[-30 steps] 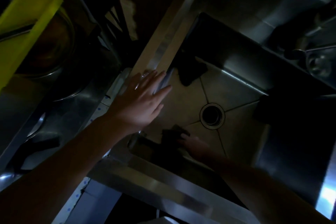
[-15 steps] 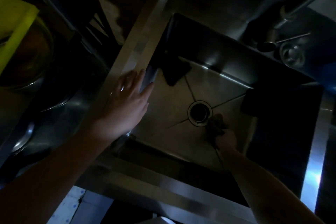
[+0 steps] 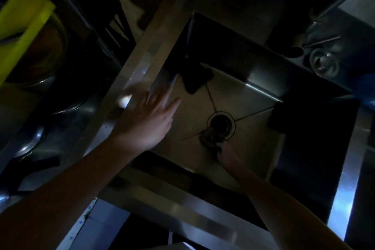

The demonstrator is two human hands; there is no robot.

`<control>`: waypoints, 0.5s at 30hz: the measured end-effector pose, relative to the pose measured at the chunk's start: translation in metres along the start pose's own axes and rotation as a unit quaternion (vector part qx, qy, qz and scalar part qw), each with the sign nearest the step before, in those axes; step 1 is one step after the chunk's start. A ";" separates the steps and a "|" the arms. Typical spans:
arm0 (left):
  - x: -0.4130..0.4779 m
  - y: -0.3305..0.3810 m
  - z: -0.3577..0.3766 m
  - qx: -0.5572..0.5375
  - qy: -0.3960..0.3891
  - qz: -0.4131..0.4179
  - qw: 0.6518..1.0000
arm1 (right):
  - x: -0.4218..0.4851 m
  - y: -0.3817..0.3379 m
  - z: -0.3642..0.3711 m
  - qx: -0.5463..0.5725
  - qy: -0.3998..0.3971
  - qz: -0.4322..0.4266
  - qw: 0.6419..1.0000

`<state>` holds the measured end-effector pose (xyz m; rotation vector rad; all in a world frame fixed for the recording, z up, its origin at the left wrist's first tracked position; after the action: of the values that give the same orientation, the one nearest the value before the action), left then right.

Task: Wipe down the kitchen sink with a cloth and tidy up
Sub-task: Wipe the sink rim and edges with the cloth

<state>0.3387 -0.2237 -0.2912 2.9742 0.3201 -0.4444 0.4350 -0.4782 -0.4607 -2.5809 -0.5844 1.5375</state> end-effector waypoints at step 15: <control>-0.031 0.046 0.015 -0.017 -0.022 -0.016 0.999 | -0.007 0.078 -0.028 0.136 0.148 0.147 0.969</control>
<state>0.3157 -0.2765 -0.2917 2.9251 0.3683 -0.5019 0.4780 -0.5488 -0.4617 -2.6845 0.0384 1.1584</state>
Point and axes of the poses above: each hand's wrist, its own x-axis towards the middle knuckle, its own z-axis out of the palm, y = z × x, the point moved 2 cm from there along x, towards the middle knuckle, and after that the axes turned 7 degrees about -y, right-handed, at the moved point
